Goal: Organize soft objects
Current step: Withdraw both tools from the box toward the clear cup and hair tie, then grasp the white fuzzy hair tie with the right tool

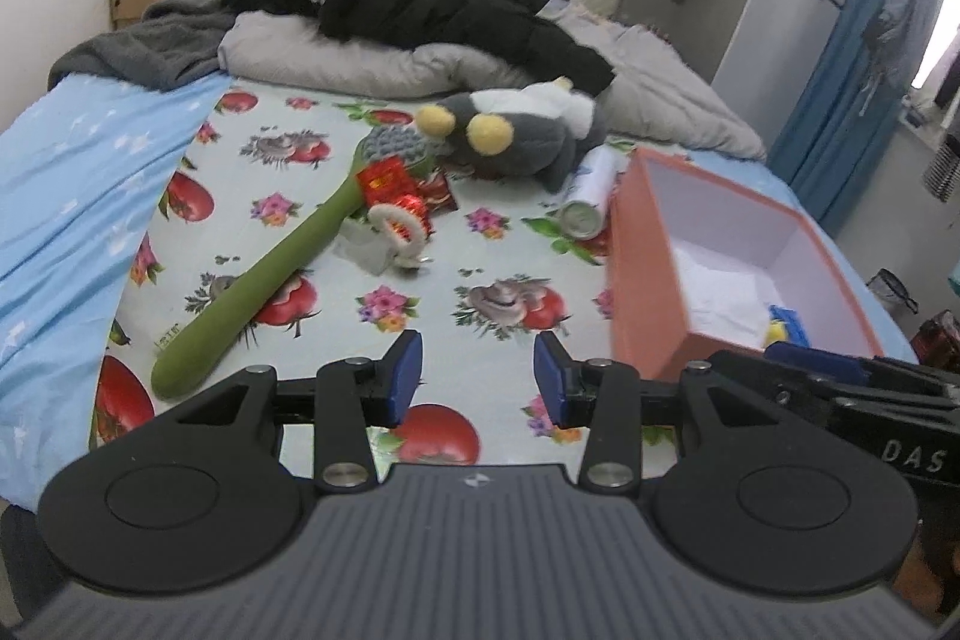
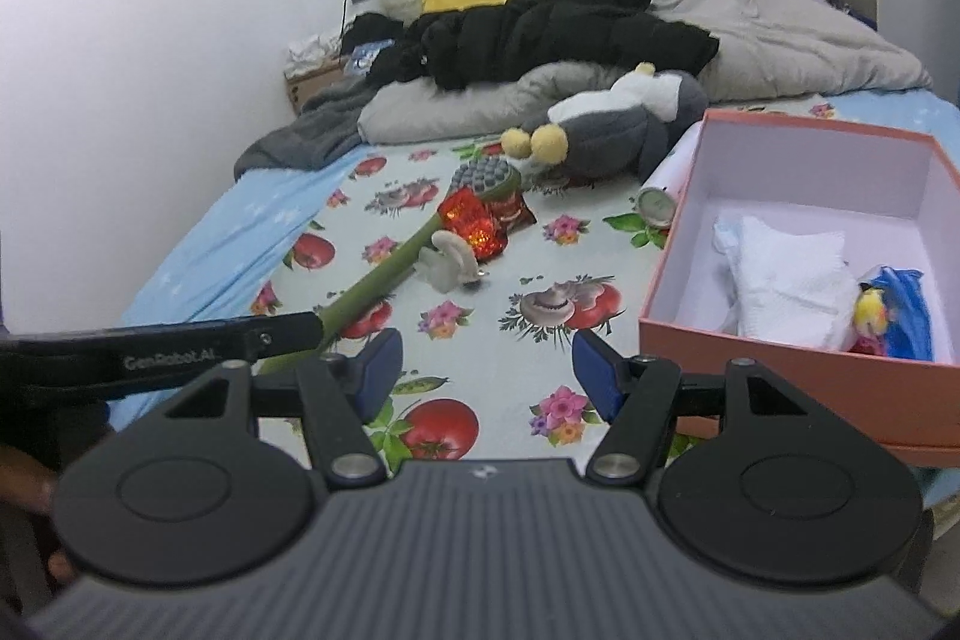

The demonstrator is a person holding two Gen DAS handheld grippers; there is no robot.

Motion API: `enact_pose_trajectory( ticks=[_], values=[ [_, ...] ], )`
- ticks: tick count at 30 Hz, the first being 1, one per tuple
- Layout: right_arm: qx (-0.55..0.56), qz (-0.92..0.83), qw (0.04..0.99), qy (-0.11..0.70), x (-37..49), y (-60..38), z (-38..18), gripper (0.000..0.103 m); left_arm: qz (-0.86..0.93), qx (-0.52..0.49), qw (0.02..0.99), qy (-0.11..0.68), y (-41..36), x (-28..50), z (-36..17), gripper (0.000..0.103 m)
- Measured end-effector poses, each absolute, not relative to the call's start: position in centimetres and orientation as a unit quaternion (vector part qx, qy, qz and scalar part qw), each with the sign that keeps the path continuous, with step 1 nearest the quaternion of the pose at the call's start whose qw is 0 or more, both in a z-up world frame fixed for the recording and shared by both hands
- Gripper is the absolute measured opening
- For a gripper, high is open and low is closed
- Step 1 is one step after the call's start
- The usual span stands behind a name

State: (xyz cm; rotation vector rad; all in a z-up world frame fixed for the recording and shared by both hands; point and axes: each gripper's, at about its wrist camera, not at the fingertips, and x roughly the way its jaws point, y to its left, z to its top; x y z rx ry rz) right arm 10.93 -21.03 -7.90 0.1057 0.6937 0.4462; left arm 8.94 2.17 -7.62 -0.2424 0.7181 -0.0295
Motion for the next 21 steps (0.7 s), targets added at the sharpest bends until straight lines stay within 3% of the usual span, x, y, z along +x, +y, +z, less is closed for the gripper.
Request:
enact_pose_trajectory(
  ticks=[13, 21],
  values=[
    [0.064, 0.247, 0.891, 0.375, 19.9, -17.6, -10.8, 0.065, 0.017, -0.142, 0.915, 0.377, 5.9, 17.6, -14.4, 0.047],
    [0.088, 0.265, 0.864, 0.419, 26.7, -14.1, -14.0, 0.056, 0.025, -0.14, 0.909, 0.391, 8.2, 24.2, -18.4, 0.047]
  ],
)
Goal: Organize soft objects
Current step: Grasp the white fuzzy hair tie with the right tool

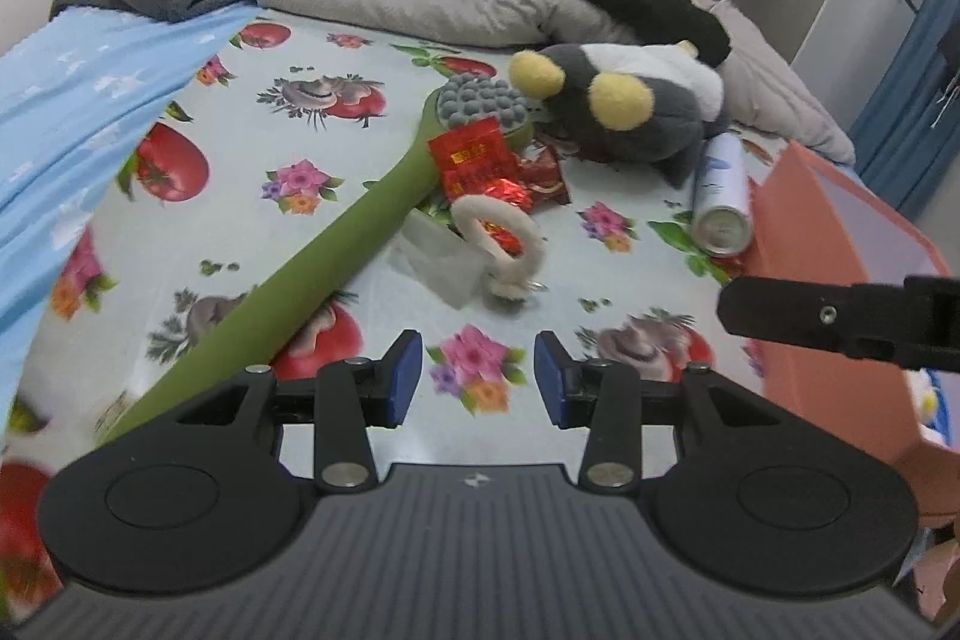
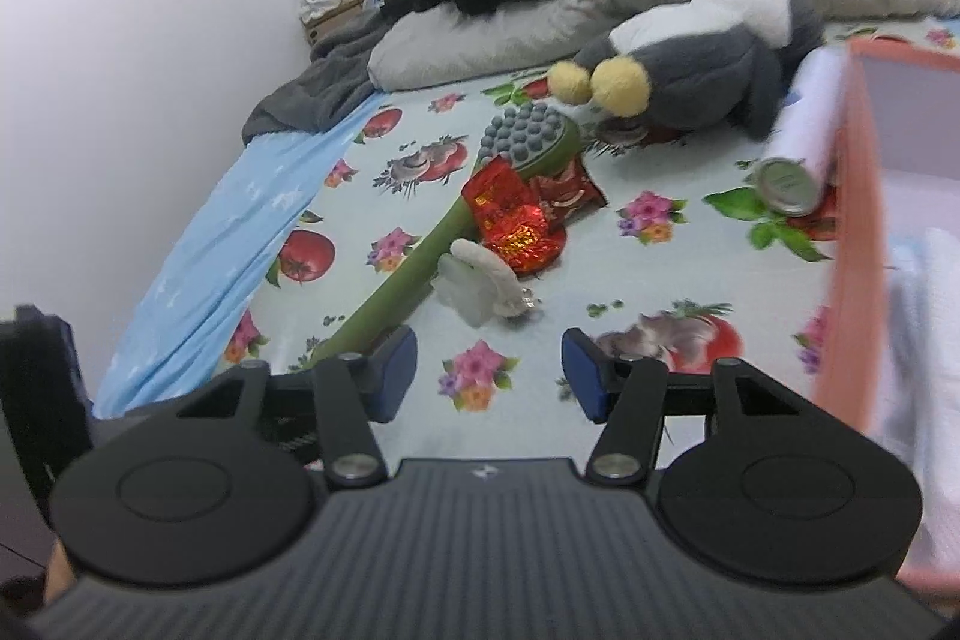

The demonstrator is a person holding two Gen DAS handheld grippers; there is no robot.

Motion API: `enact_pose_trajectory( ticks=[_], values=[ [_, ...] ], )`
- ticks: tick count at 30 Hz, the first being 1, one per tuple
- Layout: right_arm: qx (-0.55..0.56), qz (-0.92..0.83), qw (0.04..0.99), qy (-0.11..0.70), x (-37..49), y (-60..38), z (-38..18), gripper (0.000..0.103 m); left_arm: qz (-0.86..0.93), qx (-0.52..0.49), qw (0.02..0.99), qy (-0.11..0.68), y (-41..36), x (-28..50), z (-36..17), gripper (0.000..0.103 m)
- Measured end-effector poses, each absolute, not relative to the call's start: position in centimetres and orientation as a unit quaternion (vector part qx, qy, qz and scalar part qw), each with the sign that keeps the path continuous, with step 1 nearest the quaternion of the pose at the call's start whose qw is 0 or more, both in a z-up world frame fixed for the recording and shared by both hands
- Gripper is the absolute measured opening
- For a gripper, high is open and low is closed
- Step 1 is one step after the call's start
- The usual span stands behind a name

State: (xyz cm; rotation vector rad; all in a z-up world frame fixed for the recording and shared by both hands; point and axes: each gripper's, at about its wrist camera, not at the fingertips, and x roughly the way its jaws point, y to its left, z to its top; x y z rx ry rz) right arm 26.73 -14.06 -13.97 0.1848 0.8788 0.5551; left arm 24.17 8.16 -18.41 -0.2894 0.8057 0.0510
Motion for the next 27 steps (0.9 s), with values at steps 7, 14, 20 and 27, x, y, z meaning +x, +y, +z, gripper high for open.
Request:
enact_pose_trajectory(
  ticks=[7, 14, 20, 27],
  values=[
    [0.085, 0.275, 0.847, 0.447, 31.8, -10.9, -16.6, 0.041, 0.013, -0.115, 0.91, 0.398, 8.7, 28.6, -21.3, 0.047],
    [0.068, 0.274, 0.84, 0.462, 35.2, -8.6, -18.9, 0.041, 0.01, -0.12, 0.908, 0.402, 9.1, 31.0, -23.4, 0.047],
    [0.057, 0.281, 0.834, 0.472, 36.5, -7.5, -20.7, 0.041, 0.015, -0.12, 0.905, 0.408, 8.8, 32.2, -24.4, 0.047],
    [0.058, 0.275, 0.836, 0.47, 36.8, -7.4, -22.0, 0.018, 0.023, -0.122, 0.908, 0.4, 8.4, 32.8, -24.9, 0.035]
  ],
)
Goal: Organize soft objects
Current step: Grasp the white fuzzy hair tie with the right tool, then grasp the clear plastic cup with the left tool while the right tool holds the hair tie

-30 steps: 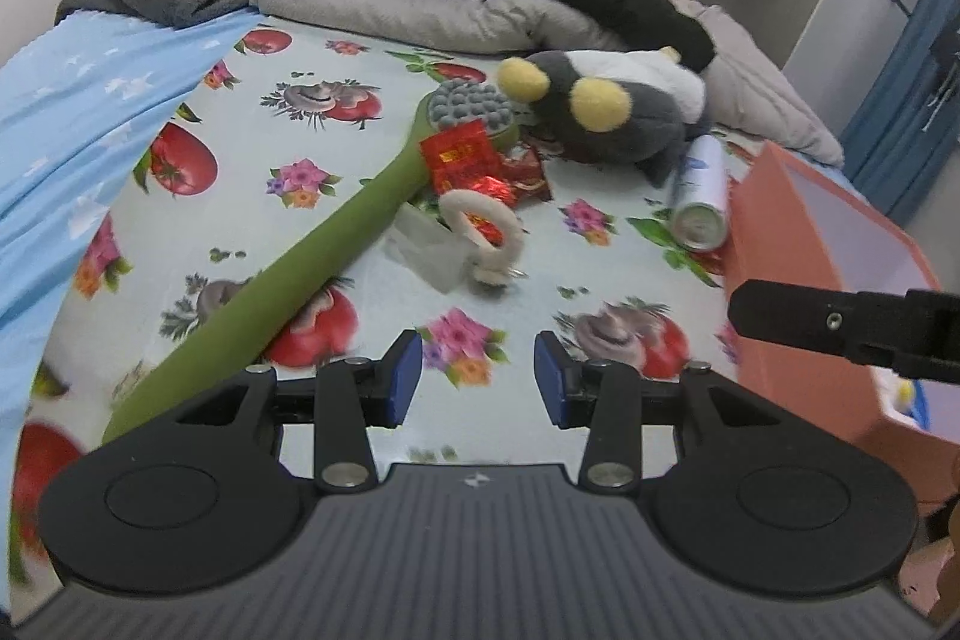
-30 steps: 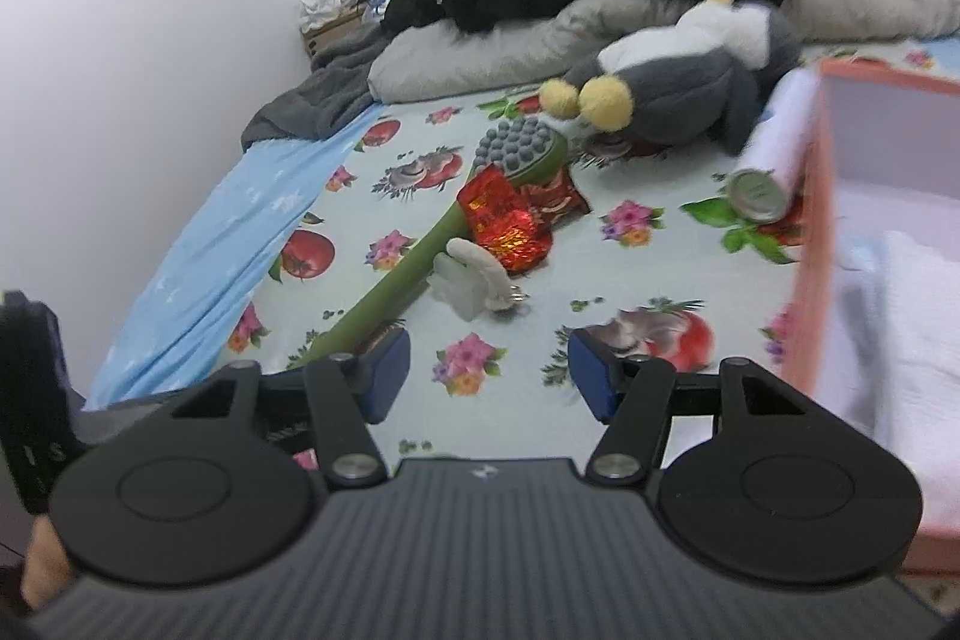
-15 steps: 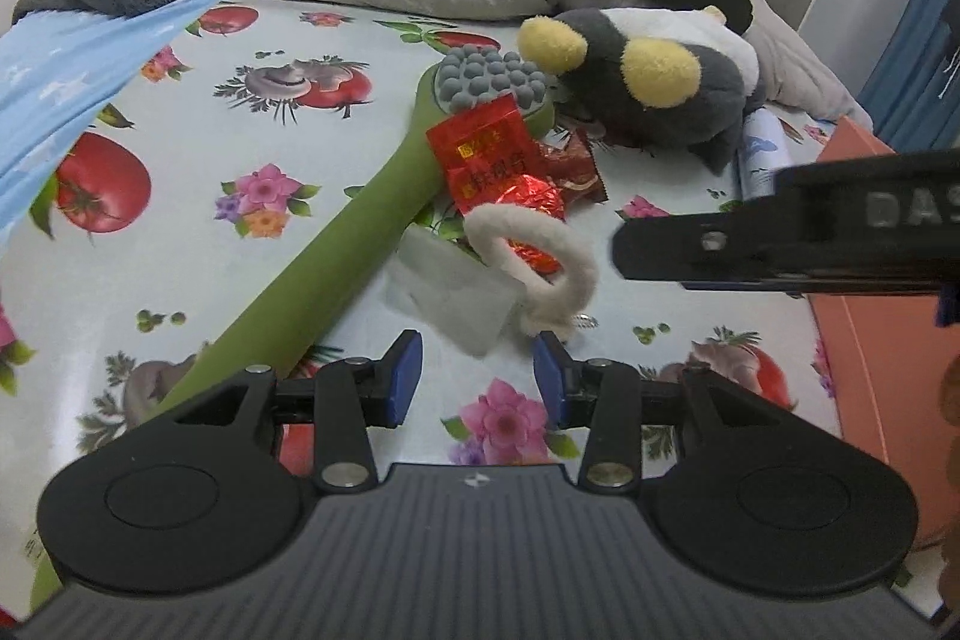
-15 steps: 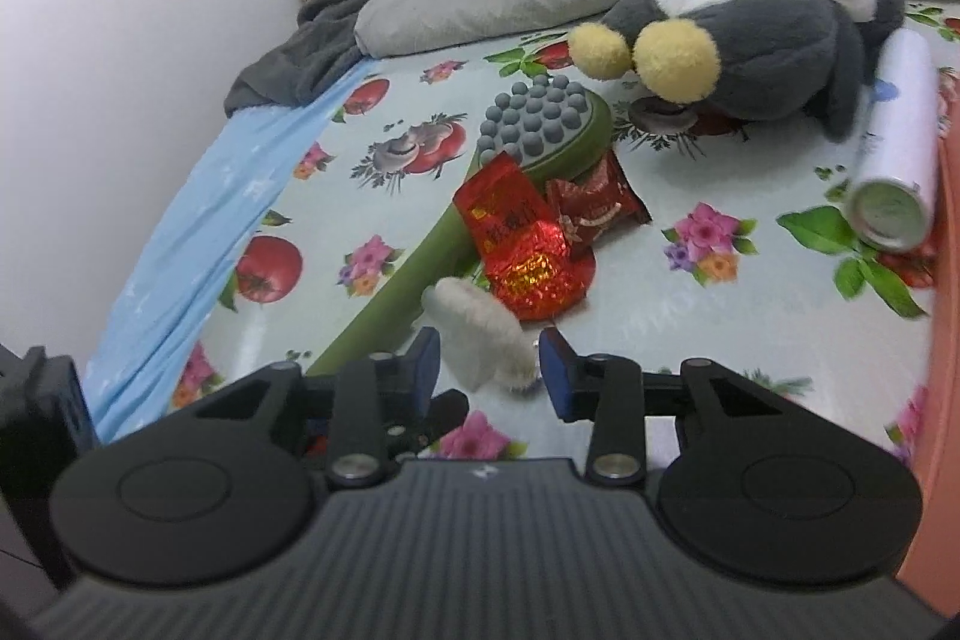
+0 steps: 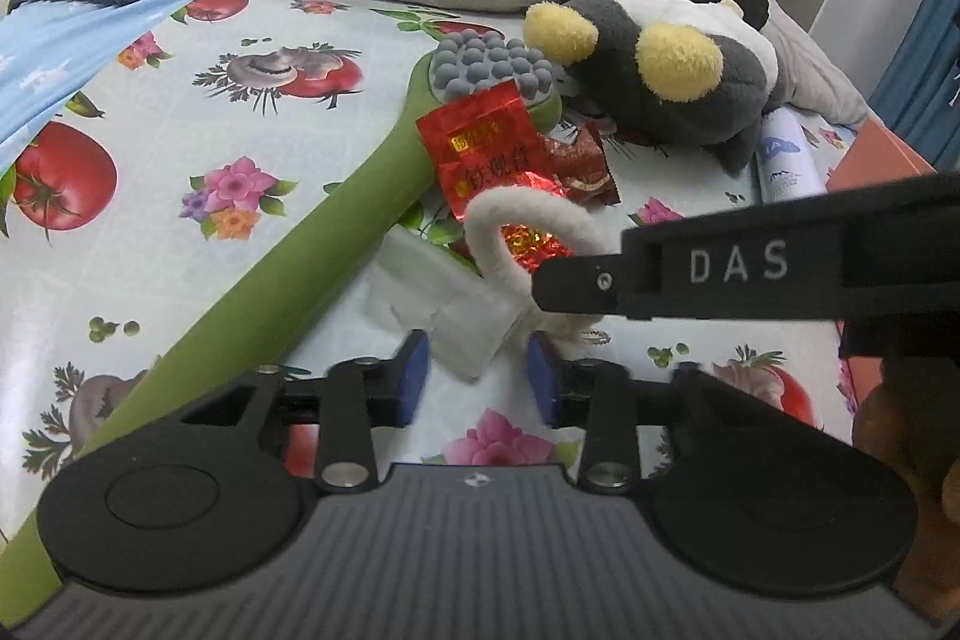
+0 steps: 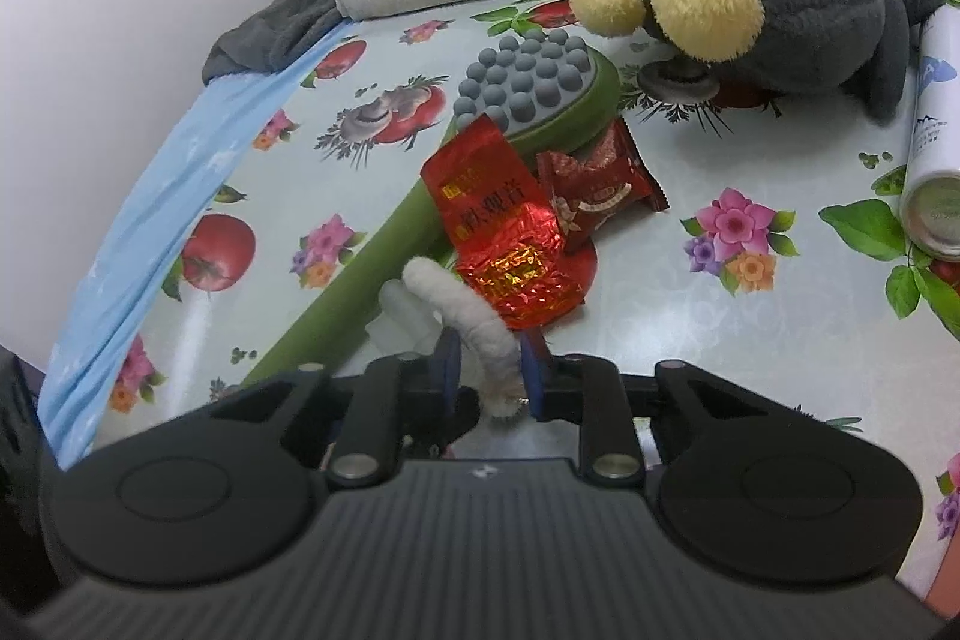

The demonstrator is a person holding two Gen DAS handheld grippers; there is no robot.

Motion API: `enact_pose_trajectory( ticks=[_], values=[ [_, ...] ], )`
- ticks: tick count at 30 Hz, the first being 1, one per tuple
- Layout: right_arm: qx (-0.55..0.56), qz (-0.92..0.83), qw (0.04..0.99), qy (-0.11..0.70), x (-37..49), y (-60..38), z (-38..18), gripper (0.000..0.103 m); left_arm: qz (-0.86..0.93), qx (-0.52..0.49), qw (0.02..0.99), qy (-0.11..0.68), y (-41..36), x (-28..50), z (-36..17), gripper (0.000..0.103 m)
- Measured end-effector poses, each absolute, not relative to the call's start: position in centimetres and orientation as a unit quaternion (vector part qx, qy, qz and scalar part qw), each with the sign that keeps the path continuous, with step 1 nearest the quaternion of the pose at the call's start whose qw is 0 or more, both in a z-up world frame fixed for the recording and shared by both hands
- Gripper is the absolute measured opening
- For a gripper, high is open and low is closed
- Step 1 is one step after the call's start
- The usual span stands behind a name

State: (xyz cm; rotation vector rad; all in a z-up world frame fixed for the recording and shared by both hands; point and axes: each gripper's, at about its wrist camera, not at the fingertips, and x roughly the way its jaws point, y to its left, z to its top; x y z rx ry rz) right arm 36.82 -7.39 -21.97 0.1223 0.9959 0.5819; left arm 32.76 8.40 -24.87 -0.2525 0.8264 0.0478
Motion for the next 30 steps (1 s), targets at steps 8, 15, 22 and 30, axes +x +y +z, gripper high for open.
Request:
enact_pose_trajectory(
  ticks=[8, 15, 22, 30],
  values=[
    [0.057, 0.272, 0.846, 0.455, 36.5, -7.9, -21.4, 0.012, 0.034, -0.124, 0.909, 0.395, 8.6, 32.7, -24.9, 0.017],
    [0.058, 0.266, 0.855, 0.442, 34.9, -8.9, -20.0, 0.011, 0.032, -0.129, 0.912, 0.389, 8.5, 31.1, -23.7, 0.012],
    [0.063, 0.254, 0.86, 0.438, 31.9, -10.5, -18.8, 0.011, 0.027, -0.134, 0.913, 0.385, 7.9, 27.6, -21.8, 0.011],
    [0.074, 0.25, 0.859, 0.441, 27.3, -12.0, -17.9, 0.011, 0.025, -0.129, 0.914, 0.385, 6.9, 22.1, -20.0, 0.011]
  ],
)
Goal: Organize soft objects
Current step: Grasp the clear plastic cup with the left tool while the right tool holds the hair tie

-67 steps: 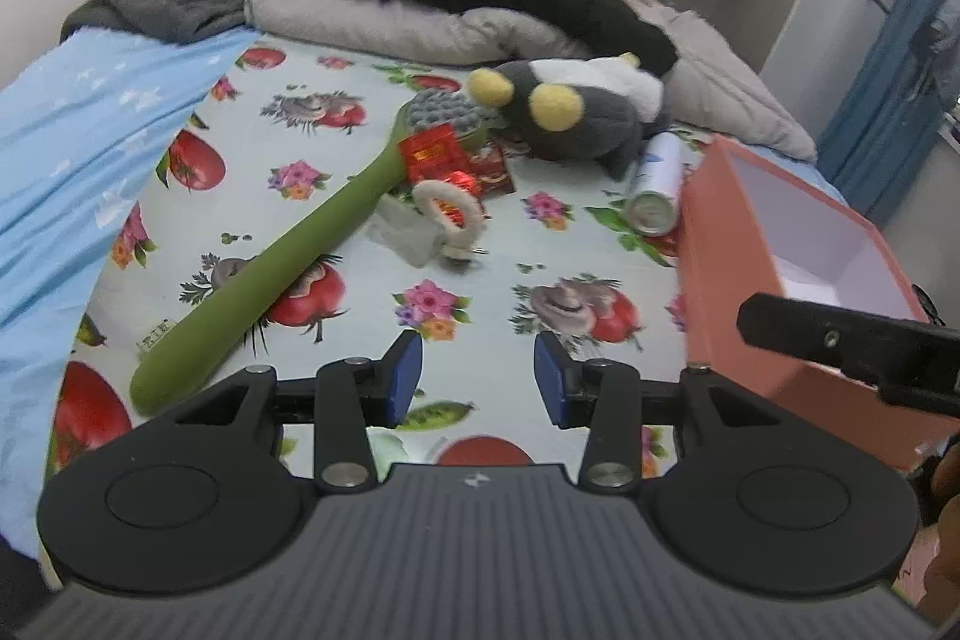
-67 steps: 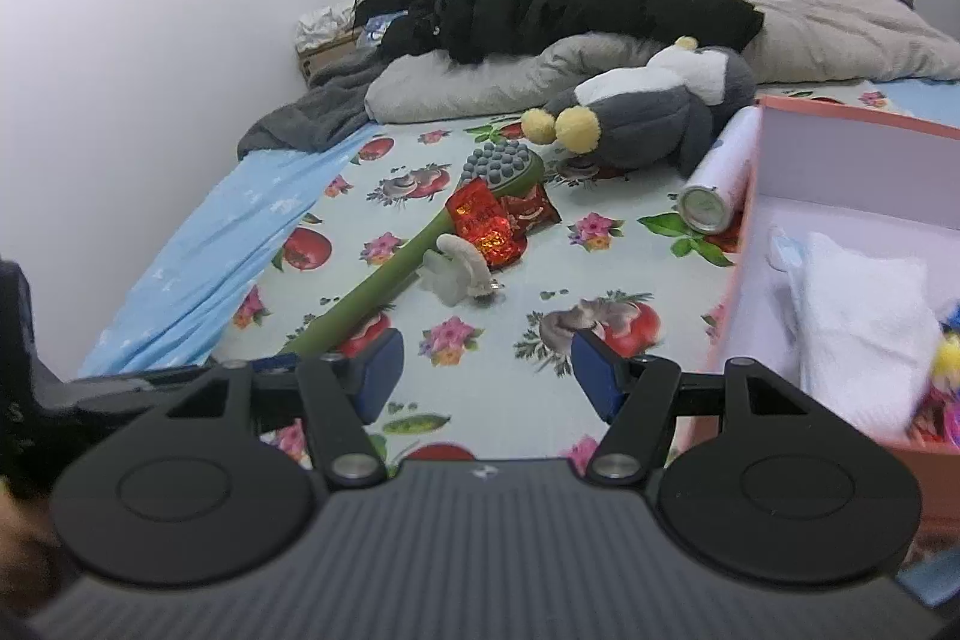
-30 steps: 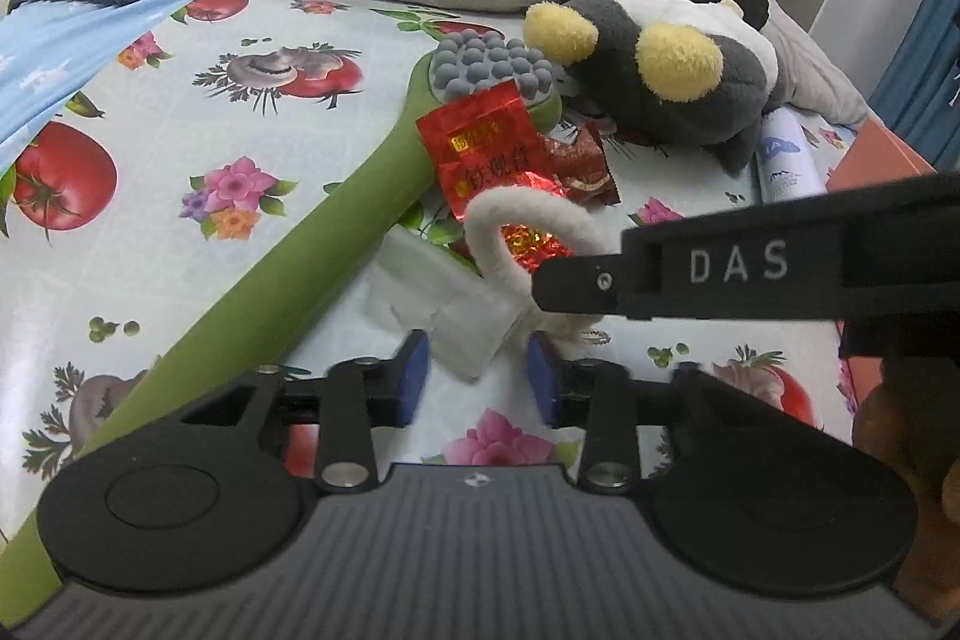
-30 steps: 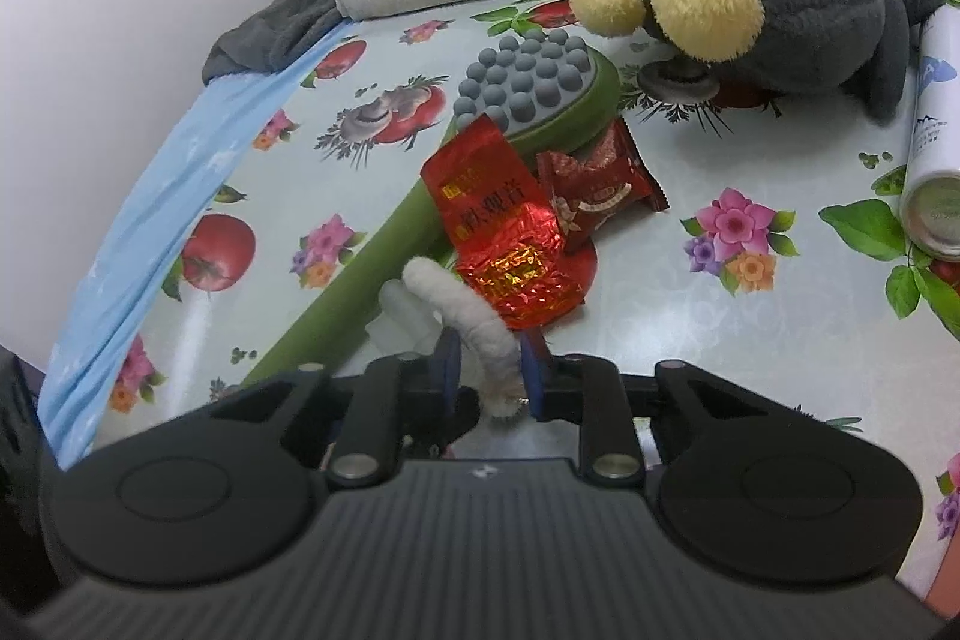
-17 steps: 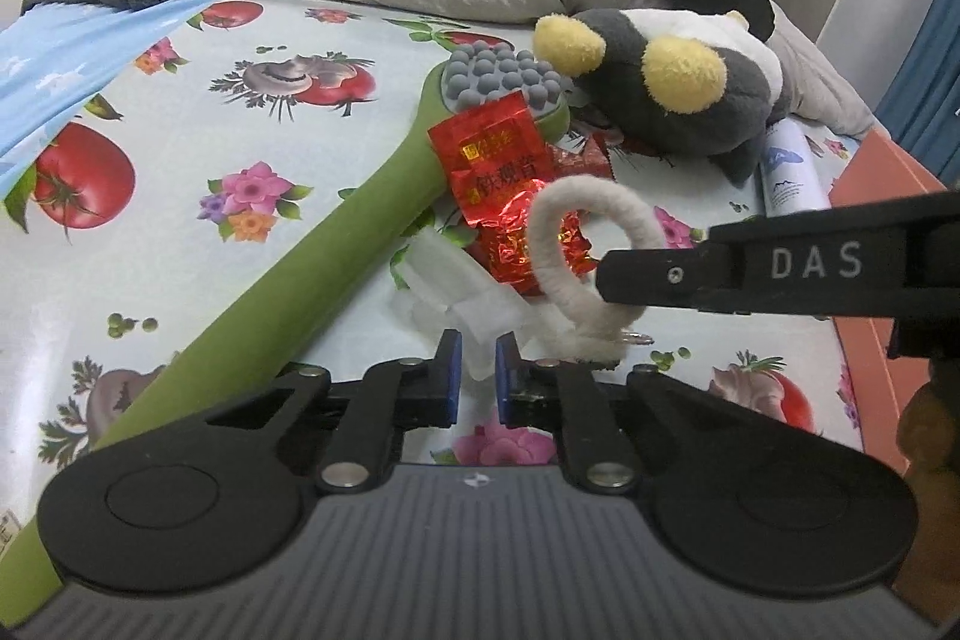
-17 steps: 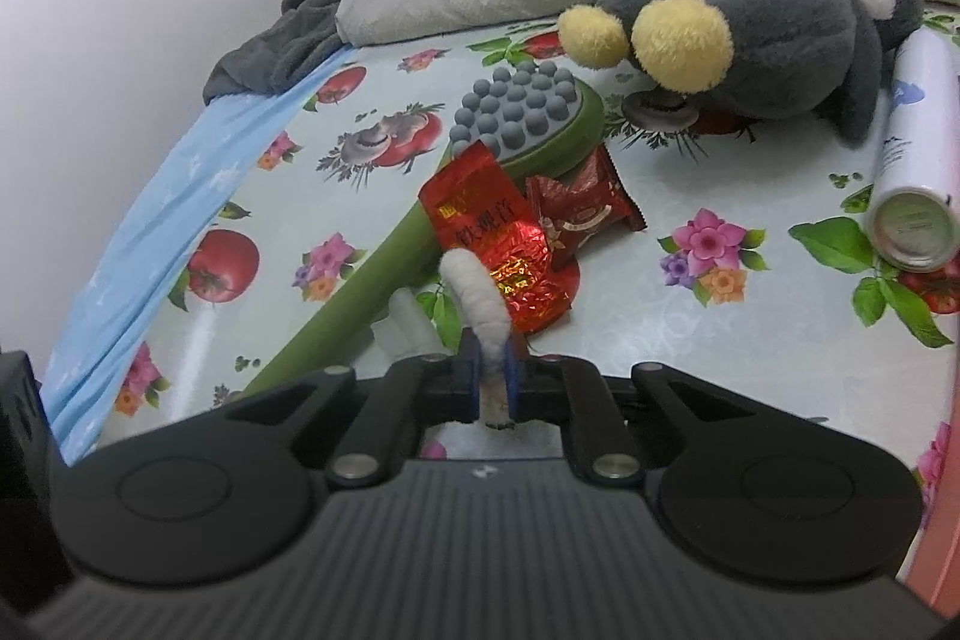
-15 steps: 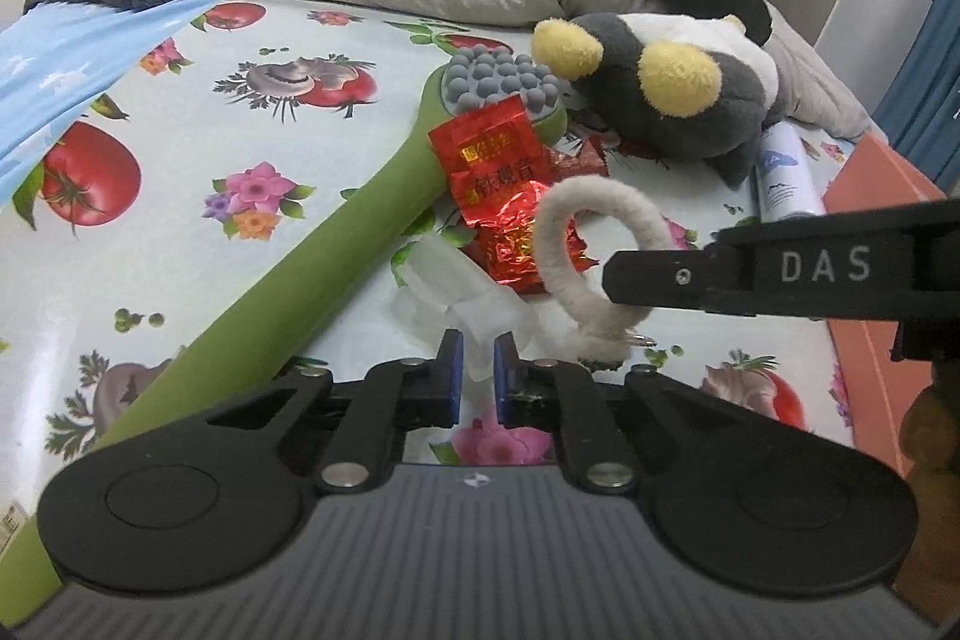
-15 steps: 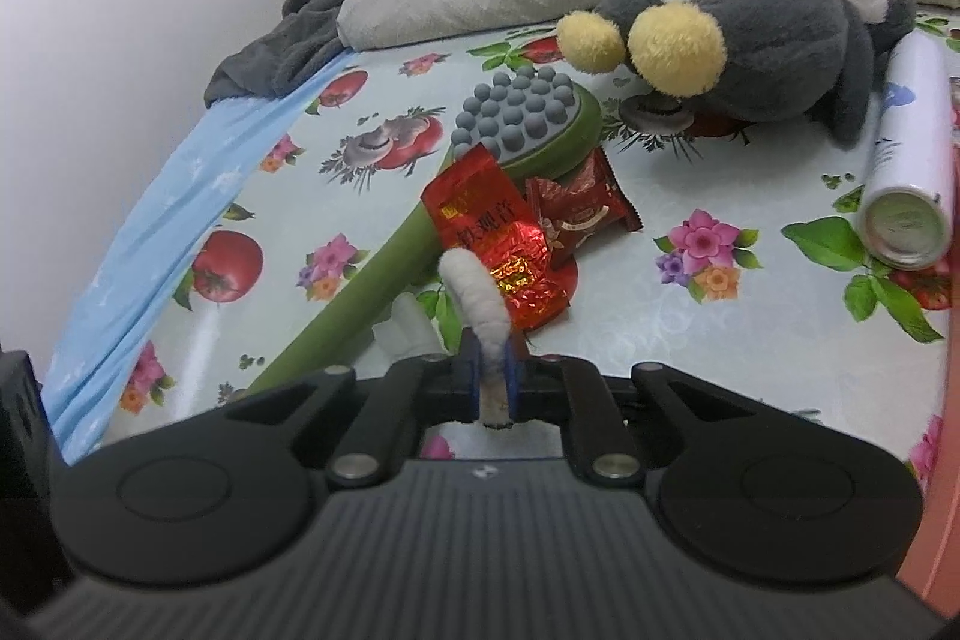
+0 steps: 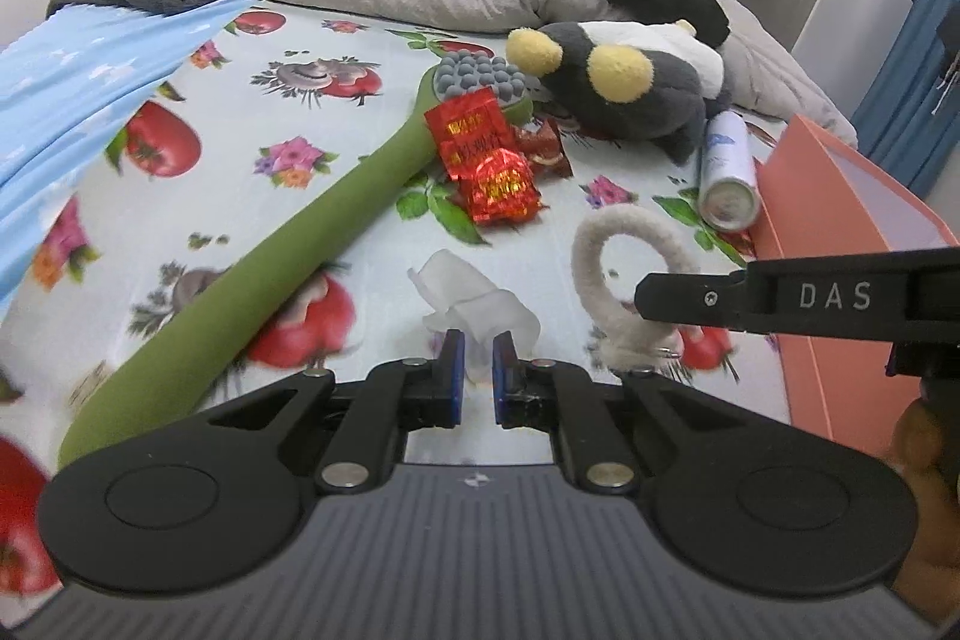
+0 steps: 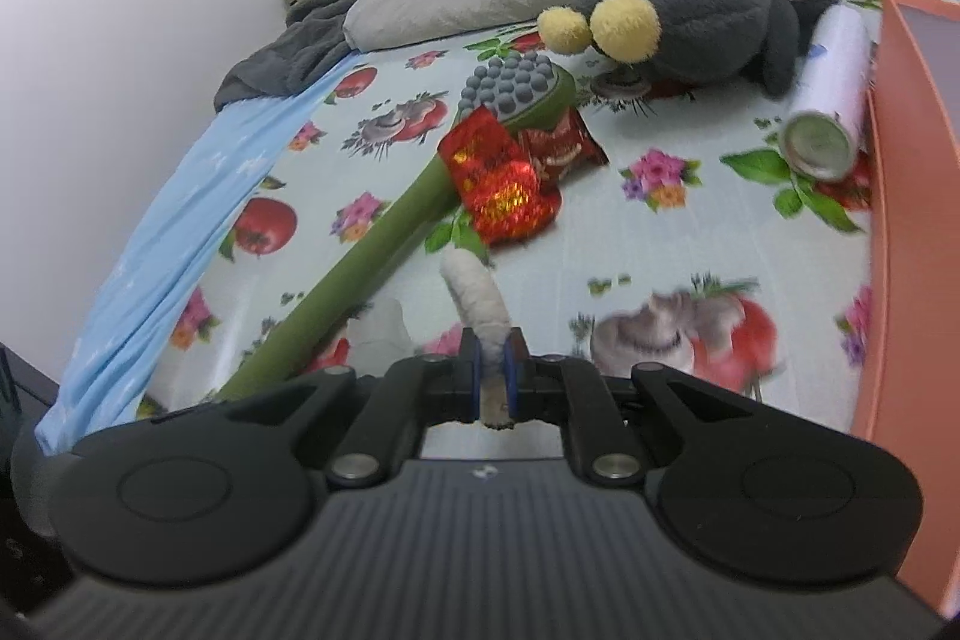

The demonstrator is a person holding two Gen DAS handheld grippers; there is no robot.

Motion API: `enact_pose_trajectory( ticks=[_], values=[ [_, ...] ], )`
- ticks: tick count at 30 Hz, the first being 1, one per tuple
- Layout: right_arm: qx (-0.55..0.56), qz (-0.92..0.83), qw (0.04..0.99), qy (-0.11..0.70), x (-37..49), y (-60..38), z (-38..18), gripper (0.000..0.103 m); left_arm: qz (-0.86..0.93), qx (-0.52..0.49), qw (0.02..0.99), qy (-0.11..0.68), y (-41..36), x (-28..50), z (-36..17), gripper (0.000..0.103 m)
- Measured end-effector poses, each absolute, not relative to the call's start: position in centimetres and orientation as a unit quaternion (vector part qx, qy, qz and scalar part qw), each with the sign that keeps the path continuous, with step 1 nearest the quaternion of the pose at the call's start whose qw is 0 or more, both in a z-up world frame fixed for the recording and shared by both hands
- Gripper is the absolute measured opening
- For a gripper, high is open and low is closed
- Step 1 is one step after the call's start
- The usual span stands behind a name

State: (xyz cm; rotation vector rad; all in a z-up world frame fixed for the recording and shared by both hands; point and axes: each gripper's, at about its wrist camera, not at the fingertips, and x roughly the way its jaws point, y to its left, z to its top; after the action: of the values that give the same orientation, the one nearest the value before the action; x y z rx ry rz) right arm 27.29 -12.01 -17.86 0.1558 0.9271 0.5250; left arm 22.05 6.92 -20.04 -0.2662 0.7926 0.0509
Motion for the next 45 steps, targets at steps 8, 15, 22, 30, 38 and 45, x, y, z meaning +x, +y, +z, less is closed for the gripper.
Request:
enact_pose_trajectory(
  ticks=[8, 15, 22, 30, 38, 45],
  values=[
    [0.139, 0.25, 0.833, 0.473, 22.8, -13.7, -18.1, 0.011, 0.014, -0.113, 0.912, 0.394, 6.5, 16.9, -19.1, 0.011],
    [0.157, 0.228, 0.827, 0.49, 19.9, -14.6, -19.6, 0.011, 0.014, -0.108, 0.903, 0.415, 7.3, 13.9, -19.4, 0.013],
    [0.155, 0.174, 0.827, 0.511, 18.9, -17.2, -21.3, 0.014, 0.004, -0.126, 0.899, 0.419, 7.4, 12.9, -20.3, 0.028],
    [0.108, 0.159, 0.841, 0.506, 17.7, -17.9, -21.4, 0.059, 0.015, -0.171, 0.893, 0.416, 8.0, 12.2, -20.5, 0.06],
    [0.023, 0.176, 0.861, 0.477, 17.3, -15.9, -21.3, 0.066, 0.038, -0.198, 0.887, 0.415, 8.5, 12.1, -20.6, 0.061],
    [-0.043, 0.184, 0.867, 0.461, 17.4, -14.1, -22.8, 0.066, 0.042, -0.205, 0.881, 0.424, 8.1, 12.6, -21.2, 0.061]
  ],
)
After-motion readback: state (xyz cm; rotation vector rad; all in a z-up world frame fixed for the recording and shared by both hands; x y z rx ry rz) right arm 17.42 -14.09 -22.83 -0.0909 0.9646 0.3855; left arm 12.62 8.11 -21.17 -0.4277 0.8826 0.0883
